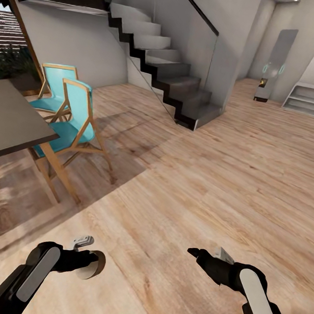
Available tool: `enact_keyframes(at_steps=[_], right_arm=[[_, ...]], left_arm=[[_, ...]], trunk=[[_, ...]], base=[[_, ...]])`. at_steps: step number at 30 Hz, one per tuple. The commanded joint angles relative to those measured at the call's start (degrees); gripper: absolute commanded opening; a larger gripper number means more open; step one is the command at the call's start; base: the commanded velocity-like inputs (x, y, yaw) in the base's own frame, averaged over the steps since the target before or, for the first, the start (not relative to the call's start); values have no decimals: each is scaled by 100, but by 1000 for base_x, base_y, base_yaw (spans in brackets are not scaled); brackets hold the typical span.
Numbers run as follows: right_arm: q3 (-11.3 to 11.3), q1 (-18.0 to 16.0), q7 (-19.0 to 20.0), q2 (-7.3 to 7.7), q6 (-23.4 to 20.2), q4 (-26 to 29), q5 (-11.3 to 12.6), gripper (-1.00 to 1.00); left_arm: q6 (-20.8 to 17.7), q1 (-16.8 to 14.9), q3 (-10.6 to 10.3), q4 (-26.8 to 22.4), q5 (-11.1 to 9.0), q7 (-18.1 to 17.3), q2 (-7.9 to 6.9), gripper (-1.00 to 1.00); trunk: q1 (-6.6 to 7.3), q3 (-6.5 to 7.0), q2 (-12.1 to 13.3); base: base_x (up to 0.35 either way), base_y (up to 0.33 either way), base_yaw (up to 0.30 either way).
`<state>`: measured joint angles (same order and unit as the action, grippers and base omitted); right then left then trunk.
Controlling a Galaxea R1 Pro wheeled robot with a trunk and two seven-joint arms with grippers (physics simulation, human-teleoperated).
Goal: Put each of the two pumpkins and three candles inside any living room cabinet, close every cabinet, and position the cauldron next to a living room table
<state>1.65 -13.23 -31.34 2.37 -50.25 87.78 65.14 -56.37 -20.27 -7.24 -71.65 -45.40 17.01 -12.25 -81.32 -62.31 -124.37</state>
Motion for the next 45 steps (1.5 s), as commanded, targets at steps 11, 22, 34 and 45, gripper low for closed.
enact_keyframes(at_steps=[11,22,34,45], right_arm=[[2,-4,-57,1,-10,-14,60,100],[2,-4,-57,1,-12,-16,60,100],[2,-4,-49,-3,-9,-18,60,100],[2,-4,-48,-8,-9,-24,60,100]], left_arm=[[-6,-3,-14,-7,-75,63,-5,-100],[-6,14,-7,-154,-66,63,-14,-100],[-6,14,-7,-156,-66,64,-14,-100],[-6,14,-14,-156,-30,66,3,-100]], trunk=[[-3,101,-2],[-3,206,-2],[-3,292,-2],[-3,389,-2]], base=[[318,-128,0],[318,-125,0],[319,-49,0],[331,-10,0]])
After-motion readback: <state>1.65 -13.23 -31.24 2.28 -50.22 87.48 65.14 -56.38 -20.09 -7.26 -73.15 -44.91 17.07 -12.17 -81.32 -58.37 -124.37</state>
